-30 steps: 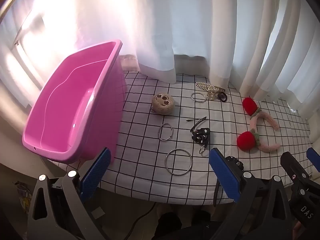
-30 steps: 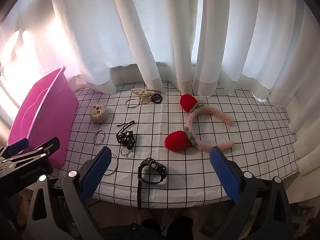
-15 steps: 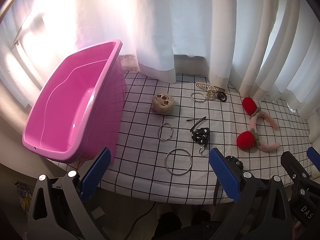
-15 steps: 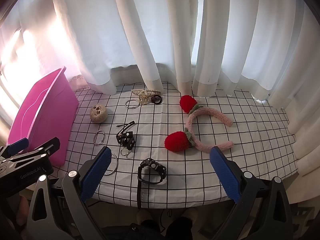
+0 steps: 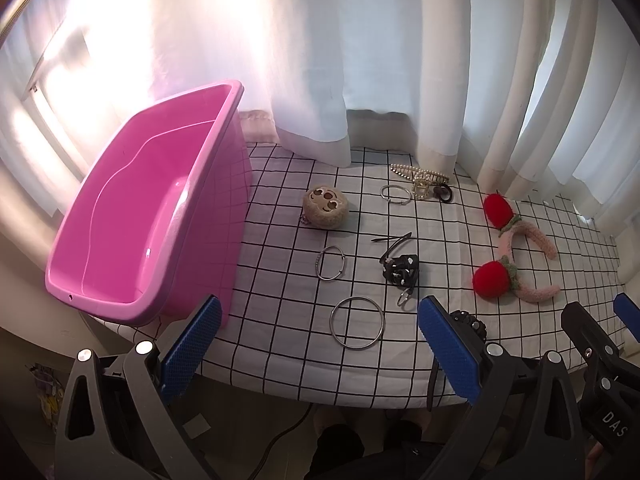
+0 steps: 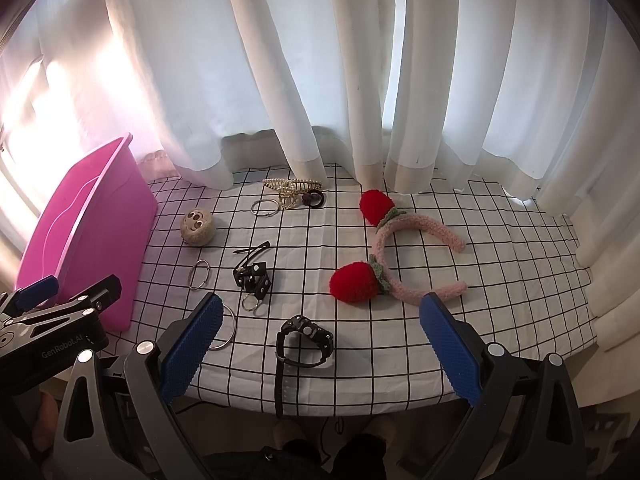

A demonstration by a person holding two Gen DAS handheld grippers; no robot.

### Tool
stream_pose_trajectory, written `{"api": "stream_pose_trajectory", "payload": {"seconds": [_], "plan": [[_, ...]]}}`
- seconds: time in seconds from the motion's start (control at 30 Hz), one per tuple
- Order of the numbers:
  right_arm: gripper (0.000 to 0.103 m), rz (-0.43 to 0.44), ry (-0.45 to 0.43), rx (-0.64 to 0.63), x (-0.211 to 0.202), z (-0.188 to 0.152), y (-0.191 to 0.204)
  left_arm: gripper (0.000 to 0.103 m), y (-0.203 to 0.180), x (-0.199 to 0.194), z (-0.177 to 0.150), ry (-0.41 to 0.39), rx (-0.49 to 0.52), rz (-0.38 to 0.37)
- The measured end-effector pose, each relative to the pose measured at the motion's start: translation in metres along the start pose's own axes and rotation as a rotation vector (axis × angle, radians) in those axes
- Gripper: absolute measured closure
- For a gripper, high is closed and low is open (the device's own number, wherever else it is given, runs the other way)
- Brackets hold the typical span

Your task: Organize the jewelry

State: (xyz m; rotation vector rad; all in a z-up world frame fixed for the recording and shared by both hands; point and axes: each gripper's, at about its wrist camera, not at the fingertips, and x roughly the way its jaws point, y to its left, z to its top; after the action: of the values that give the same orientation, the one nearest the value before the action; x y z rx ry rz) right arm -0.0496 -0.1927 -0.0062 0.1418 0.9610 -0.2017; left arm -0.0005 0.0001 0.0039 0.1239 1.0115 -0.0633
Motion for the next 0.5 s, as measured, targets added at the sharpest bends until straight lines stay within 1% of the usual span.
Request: {"api": "stream_pose_trajectory", "payload": {"seconds": [0.5], "plan": [[0.009, 0.001, 0.000, 0.000, -0.0007, 0.0004, -0.0007, 0.006, -0.0010, -0.0007, 0.0005, -0.001, 0.000, -0.001]]}}
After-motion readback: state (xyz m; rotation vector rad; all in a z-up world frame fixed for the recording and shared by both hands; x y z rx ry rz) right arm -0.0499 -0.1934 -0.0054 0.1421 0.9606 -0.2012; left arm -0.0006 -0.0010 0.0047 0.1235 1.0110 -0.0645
